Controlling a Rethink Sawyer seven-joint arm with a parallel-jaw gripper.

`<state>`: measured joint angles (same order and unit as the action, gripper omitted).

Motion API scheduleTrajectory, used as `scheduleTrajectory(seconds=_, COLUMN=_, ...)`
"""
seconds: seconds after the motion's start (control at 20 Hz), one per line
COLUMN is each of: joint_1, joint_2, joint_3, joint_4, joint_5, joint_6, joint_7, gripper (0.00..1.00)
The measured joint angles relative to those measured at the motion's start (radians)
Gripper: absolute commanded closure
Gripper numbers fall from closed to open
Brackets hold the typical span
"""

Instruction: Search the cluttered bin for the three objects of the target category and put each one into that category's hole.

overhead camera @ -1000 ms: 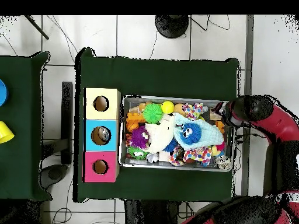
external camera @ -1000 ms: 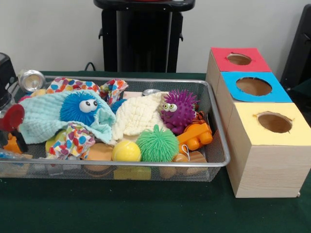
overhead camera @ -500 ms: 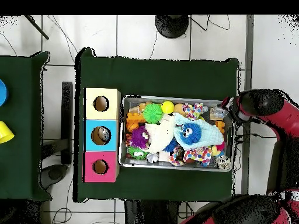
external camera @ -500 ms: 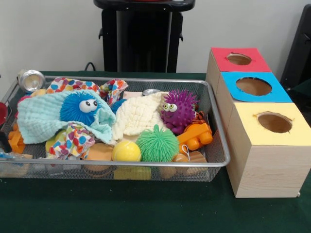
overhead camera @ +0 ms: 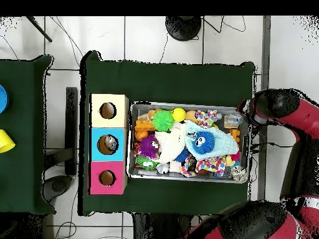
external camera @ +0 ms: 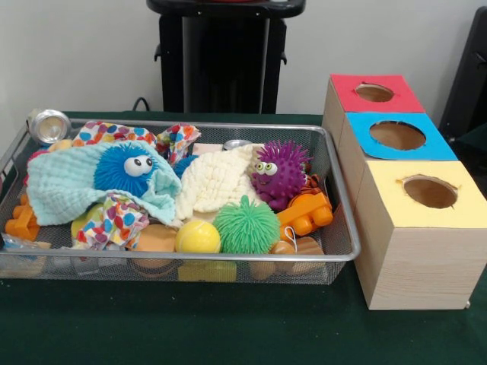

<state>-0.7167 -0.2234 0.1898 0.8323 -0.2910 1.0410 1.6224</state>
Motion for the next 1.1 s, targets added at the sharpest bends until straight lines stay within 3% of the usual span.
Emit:
scheduleTrajectory(seconds=0.7, joint_1=0.03, joint_2=0.001, joint_3=-0.003, joint_4=-0.034, joint_5=-0.068, joint_6=0.029, joint_7=0.0, gripper=0.0)
scheduleTrajectory(seconds=1.1, joint_1=0.048, joint_2=-0.055, joint_3=-0.014, joint_4=0.013, joint_5=-0.069, joint_6=0.029, joint_7=0.0, gripper=0.0)
